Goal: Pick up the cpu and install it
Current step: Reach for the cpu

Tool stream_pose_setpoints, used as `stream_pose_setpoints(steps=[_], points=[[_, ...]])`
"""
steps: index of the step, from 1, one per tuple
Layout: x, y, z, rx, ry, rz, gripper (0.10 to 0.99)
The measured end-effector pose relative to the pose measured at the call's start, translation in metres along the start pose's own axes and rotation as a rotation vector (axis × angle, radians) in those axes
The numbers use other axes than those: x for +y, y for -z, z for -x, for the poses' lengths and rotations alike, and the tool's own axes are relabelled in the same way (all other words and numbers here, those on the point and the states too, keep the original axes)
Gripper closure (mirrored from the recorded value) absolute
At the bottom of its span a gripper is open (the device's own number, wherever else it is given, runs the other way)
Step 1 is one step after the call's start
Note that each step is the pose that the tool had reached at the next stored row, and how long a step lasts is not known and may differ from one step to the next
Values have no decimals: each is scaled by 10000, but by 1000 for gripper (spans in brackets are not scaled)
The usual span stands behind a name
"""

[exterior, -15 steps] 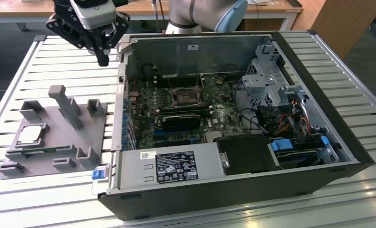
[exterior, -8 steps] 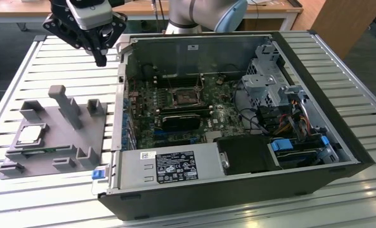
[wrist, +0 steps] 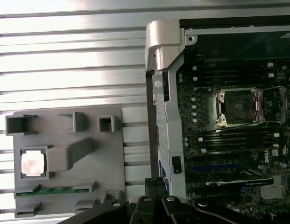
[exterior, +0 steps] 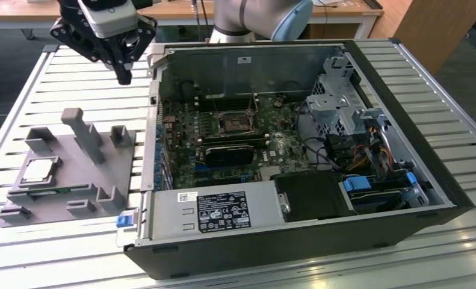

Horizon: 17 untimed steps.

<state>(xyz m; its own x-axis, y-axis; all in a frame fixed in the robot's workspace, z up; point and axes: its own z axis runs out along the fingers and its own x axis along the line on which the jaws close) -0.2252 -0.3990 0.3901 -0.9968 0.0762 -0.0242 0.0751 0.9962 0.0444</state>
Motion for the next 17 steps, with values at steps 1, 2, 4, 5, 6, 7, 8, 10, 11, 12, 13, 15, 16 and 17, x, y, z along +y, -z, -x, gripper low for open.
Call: stream_pose_setpoints(steps=[1, 2, 4, 5, 6, 7, 8, 10, 11, 12, 13, 15, 16, 17], points=[[-1, 0, -11, 1, -1, 0, 980], [-2, 0, -23, 1, 0, -1, 980], [-4, -1, -58, 1, 0, -1, 980], [-6, -1, -80, 1, 0, -1, 980], [-8, -2, -106, 1, 0, -1, 980], [-10, -2, -130, 1, 1, 0, 980], [-12, -3, -152, 2, 1, 0, 980], [-15, -5, -190, 4, -1, 0, 980], [-16, -7, -211, 6, -1, -1, 980], [-18, -8, -230, 8, -1, -1, 980], [-19, -9, -248, 11, 0, -1, 980], [-22, -10, -281, 19, -1, -2, 980], [-23, -12, -295, 22, -1, -3, 980], [-24, -13, -305, 26, -1, -3, 980]])
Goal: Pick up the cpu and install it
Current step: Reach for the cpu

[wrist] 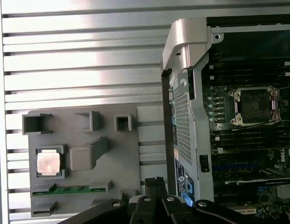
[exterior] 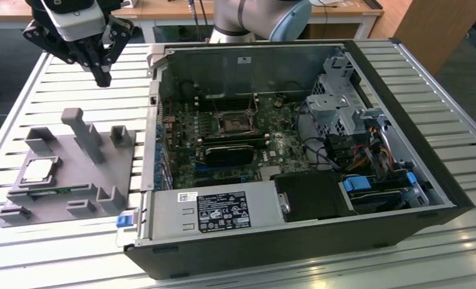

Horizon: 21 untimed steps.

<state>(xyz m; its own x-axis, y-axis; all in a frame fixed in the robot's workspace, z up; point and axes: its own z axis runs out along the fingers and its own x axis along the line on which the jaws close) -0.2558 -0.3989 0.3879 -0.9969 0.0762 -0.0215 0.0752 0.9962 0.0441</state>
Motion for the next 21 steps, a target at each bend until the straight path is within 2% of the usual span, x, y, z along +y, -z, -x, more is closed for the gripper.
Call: stream_pose_setpoints(steps=[6, 7, 21], points=[[-5, -8, -68, 25, -1, -1, 980], [-8, -13, -104, 48, -2, -3, 980], [-17, -27, -210, 95, -4, -7, 980]])
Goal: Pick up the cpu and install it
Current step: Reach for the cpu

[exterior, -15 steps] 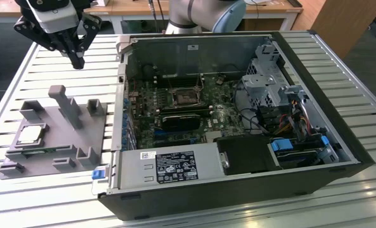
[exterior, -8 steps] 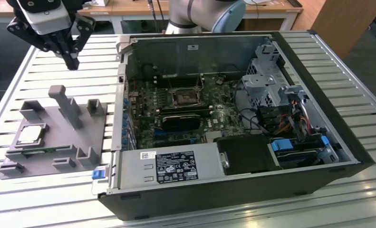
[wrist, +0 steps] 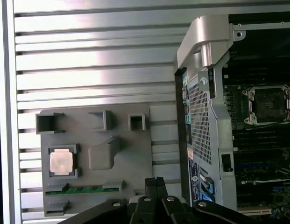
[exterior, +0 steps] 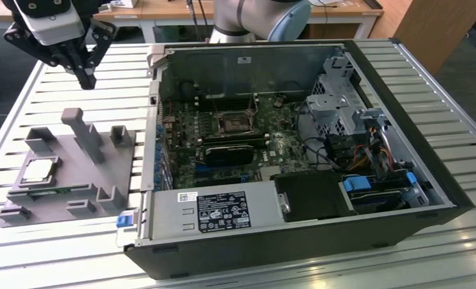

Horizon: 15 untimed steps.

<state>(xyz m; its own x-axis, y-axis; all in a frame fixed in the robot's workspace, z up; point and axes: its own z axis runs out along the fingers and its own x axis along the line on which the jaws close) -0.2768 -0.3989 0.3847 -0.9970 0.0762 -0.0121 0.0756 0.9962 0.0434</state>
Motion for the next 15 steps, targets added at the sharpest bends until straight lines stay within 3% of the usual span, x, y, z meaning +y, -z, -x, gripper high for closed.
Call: stream_pose_setpoints(steps=[6, 15], points=[[-5, -7, -56, 24, 0, -2, 980], [-19, -23, -231, 107, -5, -9, 980]])
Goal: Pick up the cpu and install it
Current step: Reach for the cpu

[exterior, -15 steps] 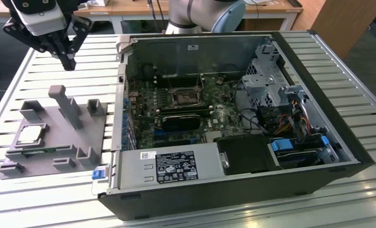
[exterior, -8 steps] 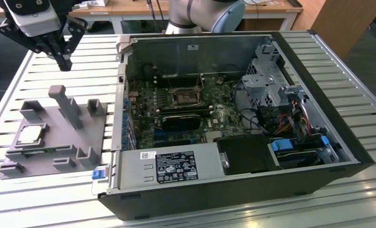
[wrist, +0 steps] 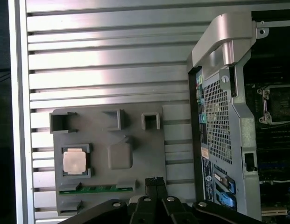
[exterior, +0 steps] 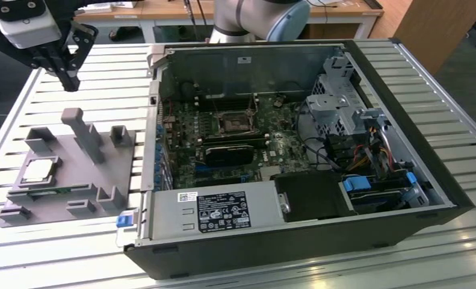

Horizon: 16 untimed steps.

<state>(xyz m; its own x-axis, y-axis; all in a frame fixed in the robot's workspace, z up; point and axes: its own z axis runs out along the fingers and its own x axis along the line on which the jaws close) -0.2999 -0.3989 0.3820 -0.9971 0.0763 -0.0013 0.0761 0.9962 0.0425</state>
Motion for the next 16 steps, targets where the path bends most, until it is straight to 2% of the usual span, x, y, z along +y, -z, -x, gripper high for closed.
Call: stream_pose_setpoints(steps=[5, 6, 16], points=[[-14, -14, -101, 24, 0, -2, 980], [-20, -24, -155, 44, -1, -2, 980], [-32, -47, -297, 151, -6, -11, 980]])
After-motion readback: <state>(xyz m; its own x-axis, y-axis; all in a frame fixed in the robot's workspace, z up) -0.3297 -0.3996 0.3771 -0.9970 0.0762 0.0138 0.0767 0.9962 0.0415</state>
